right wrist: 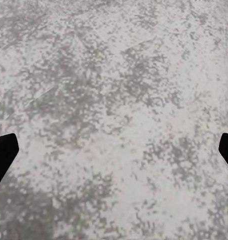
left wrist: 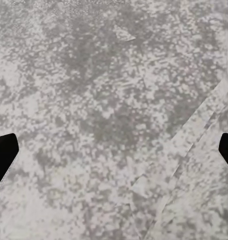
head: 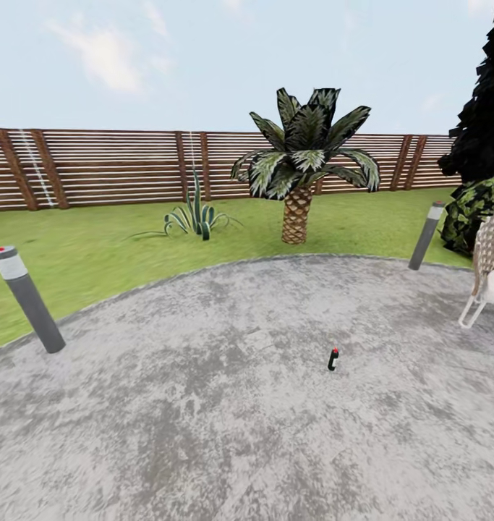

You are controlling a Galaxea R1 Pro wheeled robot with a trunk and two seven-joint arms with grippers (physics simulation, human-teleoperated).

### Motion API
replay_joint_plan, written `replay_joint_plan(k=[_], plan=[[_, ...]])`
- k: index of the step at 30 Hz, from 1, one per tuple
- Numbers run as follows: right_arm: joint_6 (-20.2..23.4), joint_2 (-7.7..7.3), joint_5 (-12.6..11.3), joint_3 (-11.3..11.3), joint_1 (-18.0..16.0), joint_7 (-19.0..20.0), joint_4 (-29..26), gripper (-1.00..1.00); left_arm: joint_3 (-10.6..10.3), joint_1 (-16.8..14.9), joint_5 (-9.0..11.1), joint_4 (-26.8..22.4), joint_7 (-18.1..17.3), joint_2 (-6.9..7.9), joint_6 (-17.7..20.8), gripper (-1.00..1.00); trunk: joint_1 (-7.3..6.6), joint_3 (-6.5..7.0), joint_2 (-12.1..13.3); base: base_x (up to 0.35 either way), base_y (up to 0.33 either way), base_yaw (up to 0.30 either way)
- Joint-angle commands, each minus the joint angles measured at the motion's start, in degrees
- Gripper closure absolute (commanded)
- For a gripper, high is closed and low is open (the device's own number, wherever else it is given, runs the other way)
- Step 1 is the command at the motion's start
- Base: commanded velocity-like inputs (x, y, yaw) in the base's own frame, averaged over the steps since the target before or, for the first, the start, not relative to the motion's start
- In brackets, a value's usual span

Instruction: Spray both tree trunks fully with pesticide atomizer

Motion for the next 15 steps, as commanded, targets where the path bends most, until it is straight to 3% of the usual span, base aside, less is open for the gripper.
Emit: replay_joint_plan(k=[1, 8, 15], plan=[[0.0, 0.00, 0.0, 0.0, 0.0, 0.0, 0.0, -1.00, 0.0, 0.0, 0.0, 0.0, 0.0, 0.00, 0.0, -1.00, 0.00, 0.00, 0.0, 0.338, 0.000, -0.258], [0.0, 0.00, 0.0, 0.0, 0.0, 0.0, 0.0, -1.00, -0.1, 0.0, 0.0, 0.0, 0.0, -0.06, 0.0, -1.00, 0.00, 0.00, 0.0, 0.338, 0.000, -0.237], [0.0, 0.00, 0.0, 0.0, 0.0, 0.1, 0.0, -1.00, -0.1, 0.0, -0.1, 0.0, -0.1, -0.09, 0.0, -1.00, 0.00, 0.00, 0.0, 0.338, 0.000, -0.051]])
